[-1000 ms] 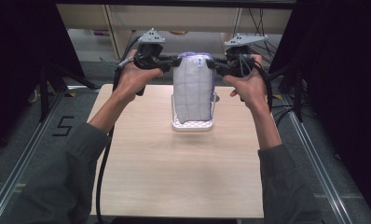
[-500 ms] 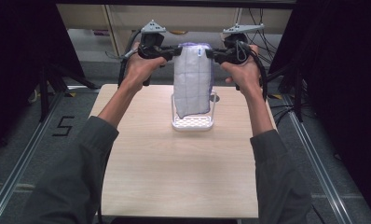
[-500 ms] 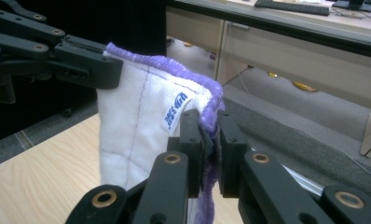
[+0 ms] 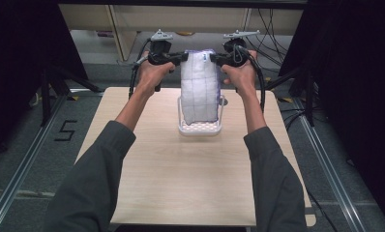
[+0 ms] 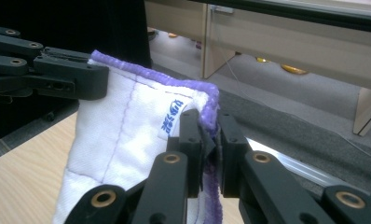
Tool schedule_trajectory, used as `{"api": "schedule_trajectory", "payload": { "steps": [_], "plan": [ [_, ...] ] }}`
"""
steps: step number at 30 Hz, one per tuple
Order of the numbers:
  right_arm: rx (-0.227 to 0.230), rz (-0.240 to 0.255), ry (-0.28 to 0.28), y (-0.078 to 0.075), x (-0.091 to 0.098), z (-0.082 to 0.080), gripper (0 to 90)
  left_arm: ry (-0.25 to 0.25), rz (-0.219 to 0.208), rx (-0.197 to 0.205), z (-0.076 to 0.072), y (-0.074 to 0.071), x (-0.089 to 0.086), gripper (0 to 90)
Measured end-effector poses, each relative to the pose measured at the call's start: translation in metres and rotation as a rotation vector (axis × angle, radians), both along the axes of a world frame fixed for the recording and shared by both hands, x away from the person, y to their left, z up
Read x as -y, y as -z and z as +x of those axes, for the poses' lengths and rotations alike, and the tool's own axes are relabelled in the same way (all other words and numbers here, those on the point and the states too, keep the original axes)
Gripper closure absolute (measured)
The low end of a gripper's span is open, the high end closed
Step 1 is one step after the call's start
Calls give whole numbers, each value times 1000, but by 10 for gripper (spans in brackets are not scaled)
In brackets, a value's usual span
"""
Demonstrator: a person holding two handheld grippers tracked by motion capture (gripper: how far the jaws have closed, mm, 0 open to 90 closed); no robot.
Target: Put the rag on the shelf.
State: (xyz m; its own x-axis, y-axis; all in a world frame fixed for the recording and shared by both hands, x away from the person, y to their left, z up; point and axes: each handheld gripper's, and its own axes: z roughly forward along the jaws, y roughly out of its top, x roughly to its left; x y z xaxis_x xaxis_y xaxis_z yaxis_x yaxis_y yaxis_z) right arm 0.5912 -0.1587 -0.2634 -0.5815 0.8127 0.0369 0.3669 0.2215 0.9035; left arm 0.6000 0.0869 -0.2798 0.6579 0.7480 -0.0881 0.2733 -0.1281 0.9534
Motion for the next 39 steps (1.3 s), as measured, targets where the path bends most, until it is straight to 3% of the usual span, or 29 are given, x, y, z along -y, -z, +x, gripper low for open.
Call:
{"api": "schedule_trajectory", "payload": {
  "steps": [3,12,21,25,28,32,34,39],
  "plan": [
    [-8,-9,12,7,-2,7,832,-5,-25,-7,5,8,-3,833],
    [-55,-41,36,32,-6,20,825,-24,26,-37,16,36,-2,817],
    [-91,-104,70,49,-6,26,820,-30,42,-64,20,50,4,812],
    [-101,-104,75,55,-6,27,816,-40,62,-109,22,54,6,797],
    [-145,-126,93,59,-7,28,724,-33,74,-152,22,57,6,724],
    [-136,-133,104,59,-4,29,642,-51,78,-170,21,57,2,613],
    [-156,-109,125,58,-3,27,631,-64,77,-184,20,57,-2,629],
    [-152,-114,118,53,6,24,601,-64,109,-222,14,60,-20,633]
  ]
}}
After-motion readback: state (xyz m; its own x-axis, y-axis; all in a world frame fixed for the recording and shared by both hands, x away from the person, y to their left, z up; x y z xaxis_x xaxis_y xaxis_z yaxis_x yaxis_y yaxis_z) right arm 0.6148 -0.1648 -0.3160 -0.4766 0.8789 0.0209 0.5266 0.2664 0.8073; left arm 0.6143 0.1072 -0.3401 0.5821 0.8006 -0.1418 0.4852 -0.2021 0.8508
